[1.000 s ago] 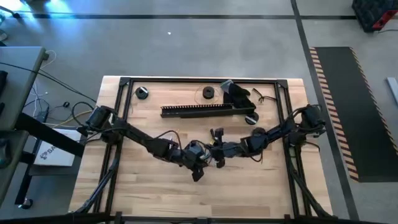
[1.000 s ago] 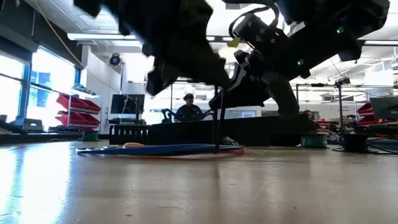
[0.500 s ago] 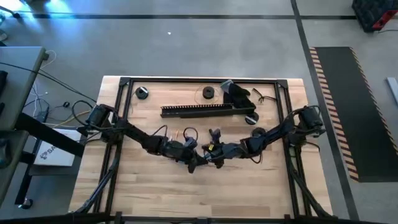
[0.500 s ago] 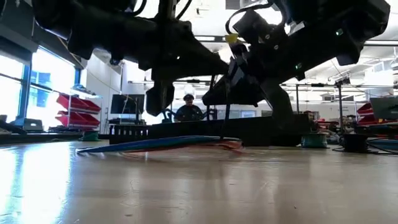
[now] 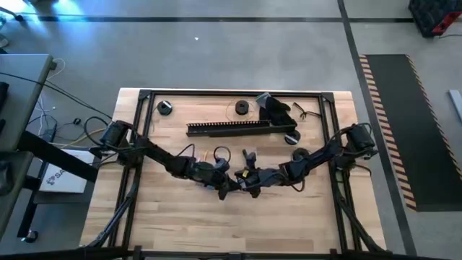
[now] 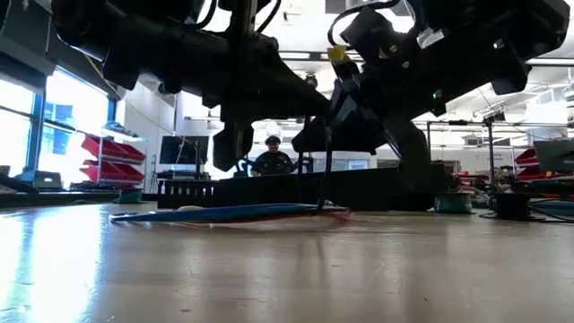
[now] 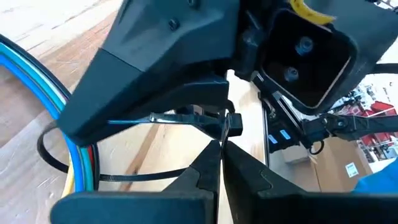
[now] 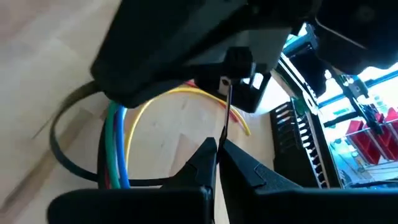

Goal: Ziptie cables
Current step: Wrap the black zip tie around the cables

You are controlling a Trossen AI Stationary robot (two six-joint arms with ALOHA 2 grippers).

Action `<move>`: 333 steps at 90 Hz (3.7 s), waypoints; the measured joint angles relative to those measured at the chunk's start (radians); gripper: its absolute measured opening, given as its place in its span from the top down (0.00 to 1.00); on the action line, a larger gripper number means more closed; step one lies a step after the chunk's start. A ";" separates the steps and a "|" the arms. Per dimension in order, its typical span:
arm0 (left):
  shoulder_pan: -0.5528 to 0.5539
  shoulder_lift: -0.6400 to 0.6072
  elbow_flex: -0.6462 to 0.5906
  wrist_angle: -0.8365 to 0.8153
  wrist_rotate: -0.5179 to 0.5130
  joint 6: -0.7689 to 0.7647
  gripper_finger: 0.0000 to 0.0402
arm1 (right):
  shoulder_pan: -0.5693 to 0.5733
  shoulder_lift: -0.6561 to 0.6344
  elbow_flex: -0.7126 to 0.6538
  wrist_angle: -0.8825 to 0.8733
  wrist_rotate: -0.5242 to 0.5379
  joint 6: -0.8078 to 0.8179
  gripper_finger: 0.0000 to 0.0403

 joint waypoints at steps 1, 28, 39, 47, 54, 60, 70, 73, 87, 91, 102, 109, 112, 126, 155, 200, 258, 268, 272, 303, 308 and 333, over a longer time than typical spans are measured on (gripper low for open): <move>0.000 0.000 0.000 0.000 0.000 0.000 1.00 | 0.000 0.000 0.000 0.000 0.001 0.005 1.00; 0.000 0.000 0.000 -0.003 0.000 -0.001 1.00 | 0.011 0.000 0.009 -0.004 0.027 0.028 1.00; 0.000 0.000 0.000 -0.004 0.000 -0.009 1.00 | 0.021 0.000 0.026 -0.003 0.046 0.028 1.00; 0.000 0.000 0.000 -0.014 -0.004 -0.017 1.00 | 0.026 -0.001 0.032 -0.005 0.049 0.028 1.00; 0.000 0.000 0.000 -0.019 -0.006 -0.026 1.00 | 0.031 -0.001 0.034 -0.006 0.056 0.027 1.00; 0.000 0.000 -0.002 -0.015 -0.006 -0.032 1.00 | 0.035 -0.001 0.034 -0.007 0.068 0.022 1.00; 0.000 0.001 -0.007 -0.011 -0.006 -0.030 1.00 | 0.036 -0.001 0.034 -0.019 0.079 0.032 1.00; 0.000 0.001 -0.008 0.004 -0.005 -0.024 1.00 | 0.036 -0.001 0.034 -0.030 0.080 0.036 1.00; -0.001 0.001 -0.007 0.049 0.024 -0.016 1.00 | 0.025 -0.001 0.034 -0.068 0.082 0.062 1.00; -0.001 0.001 -0.007 0.049 0.029 -0.011 1.00 | 0.023 -0.001 0.034 -0.068 0.082 0.061 1.00; -0.001 0.001 -0.007 0.050 0.037 -0.008 1.00 | 0.023 -0.001 0.034 -0.054 0.082 0.032 1.00; 0.000 0.001 -0.007 0.043 0.037 -0.009 1.00 | 0.023 -0.001 0.034 -0.046 0.082 0.028 1.00; 0.000 0.001 -0.007 0.038 0.038 -0.009 1.00 | 0.023 -0.001 0.034 -0.045 0.081 0.024 1.00; 0.000 0.001 -0.007 0.028 0.039 -0.017 1.00 | 0.028 -0.001 0.034 -0.042 0.082 -0.018 1.00; 0.001 0.001 -0.007 0.038 0.057 -0.035 1.00 | 0.034 -0.001 0.034 -0.040 0.077 -0.017 1.00; 0.000 0.001 -0.007 0.007 0.062 -0.061 1.00 | 0.043 -0.001 0.034 -0.018 0.093 -0.043 1.00; 0.006 0.001 -0.007 0.037 0.058 -0.053 1.00 | 0.044 -0.001 0.034 -0.042 0.076 -0.032 1.00; 0.006 0.001 -0.007 0.025 0.059 -0.054 1.00 | 0.044 -0.001 0.034 -0.041 0.085 -0.032 1.00; 0.006 0.001 -0.007 0.023 0.059 -0.055 1.00 | 0.044 -0.001 0.034 -0.041 0.088 -0.035 1.00; 0.006 0.002 -0.007 0.005 0.061 -0.060 1.00 | 0.056 -0.001 0.034 -0.008 0.093 -0.093 1.00; 0.006 0.002 -0.007 0.006 0.061 -0.060 1.00 | 0.060 -0.001 0.034 -0.012 0.092 -0.085 1.00; 0.006 0.002 -0.007 0.005 0.058 -0.063 1.00 | 0.062 -0.001 0.034 -0.006 0.092 -0.090 1.00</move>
